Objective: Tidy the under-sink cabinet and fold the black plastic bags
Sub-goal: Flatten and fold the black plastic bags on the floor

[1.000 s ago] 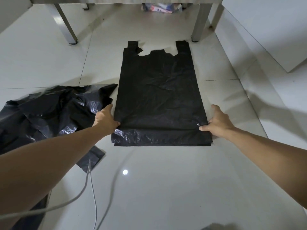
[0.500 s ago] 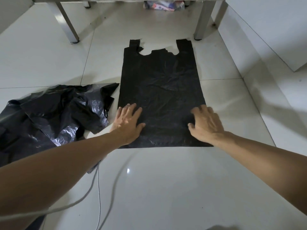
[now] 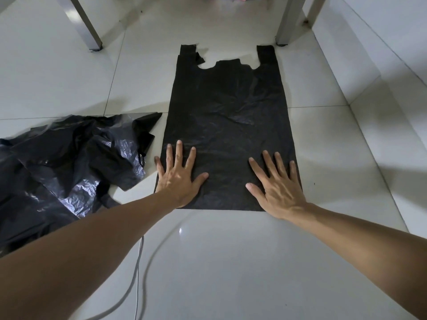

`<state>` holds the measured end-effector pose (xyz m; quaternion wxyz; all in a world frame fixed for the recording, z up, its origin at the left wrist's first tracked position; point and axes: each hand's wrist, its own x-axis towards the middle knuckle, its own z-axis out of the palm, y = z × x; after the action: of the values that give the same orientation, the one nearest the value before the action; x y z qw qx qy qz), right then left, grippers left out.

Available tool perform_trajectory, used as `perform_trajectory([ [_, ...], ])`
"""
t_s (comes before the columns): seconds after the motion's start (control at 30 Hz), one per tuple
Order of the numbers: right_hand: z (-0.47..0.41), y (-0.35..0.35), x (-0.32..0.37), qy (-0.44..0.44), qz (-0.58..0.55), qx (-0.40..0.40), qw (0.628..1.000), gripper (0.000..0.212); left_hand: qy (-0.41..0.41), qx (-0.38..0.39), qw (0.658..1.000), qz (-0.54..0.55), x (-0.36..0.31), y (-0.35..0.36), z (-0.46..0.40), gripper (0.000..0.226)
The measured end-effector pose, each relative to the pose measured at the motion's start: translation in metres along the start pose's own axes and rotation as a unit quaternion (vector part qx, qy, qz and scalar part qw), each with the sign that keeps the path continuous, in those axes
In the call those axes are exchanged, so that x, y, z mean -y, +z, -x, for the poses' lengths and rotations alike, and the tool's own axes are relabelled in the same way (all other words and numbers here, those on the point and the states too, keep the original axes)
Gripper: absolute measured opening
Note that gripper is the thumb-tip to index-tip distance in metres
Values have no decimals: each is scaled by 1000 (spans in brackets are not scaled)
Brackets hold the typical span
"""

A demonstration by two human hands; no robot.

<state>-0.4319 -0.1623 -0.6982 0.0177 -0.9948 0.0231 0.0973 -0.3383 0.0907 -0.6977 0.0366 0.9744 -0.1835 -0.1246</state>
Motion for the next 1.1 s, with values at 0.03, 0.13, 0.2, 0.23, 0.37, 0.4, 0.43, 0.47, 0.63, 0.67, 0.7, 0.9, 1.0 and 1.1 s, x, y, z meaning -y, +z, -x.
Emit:
perform_trajectory([
  [0.03,0,0,0,1,-4,-3,1000,73,-12,0,1000,4,0,1,0,78],
  [0.13,1,1,-5,1,-8,-6,1000,71,-11,-2,1000,11,-3,2,-1,79],
  [0.2,1,0,-13,-1,0,-2,1000,70,-10,-5,1000,20,-9,2,0,78],
  [0.23,1,-1,-19,-4,5,0,1000,70,-11,-5,1000,22,-13,2,1,78],
  [0.37,0,-7,-34,-7,16,8,1000,74,-9,-2,1000,16,-26,3,6,77],
  [0.4,0,-9,-34,-5,16,9,1000,75,-8,-2,1000,13,-26,2,5,77],
  [0.43,1,-9,-32,-3,15,10,1000,75,-9,-1,1000,12,-25,0,4,77],
  [0.47,0,-10,-29,-1,13,10,1000,75,-10,-1,1000,10,-24,-1,3,77],
  [0.63,-8,-16,-19,-16,2,-2,1000,73,5,-36,999,-14,-30,-12,1,76],
  [0.67,-13,-18,-18,-23,-1,-6,1000,73,16,-40,999,-20,-34,-13,0,76],
  [0.7,-18,-21,-15,-30,-3,-10,999,73,29,-40,998,-24,-38,-14,-2,76],
  [0.9,-50,-20,-5,-19,-16,6,1000,69,67,-20,997,-35,-53,1,-11,76],
  [1.0,-52,-12,-8,-8,3,5,1000,70,56,-9,997,-47,-51,11,-7,81],
  [1.1,-57,-13,-11,-6,-6,-6,1000,70,38,-23,998,-39,-53,6,-9,82],
])
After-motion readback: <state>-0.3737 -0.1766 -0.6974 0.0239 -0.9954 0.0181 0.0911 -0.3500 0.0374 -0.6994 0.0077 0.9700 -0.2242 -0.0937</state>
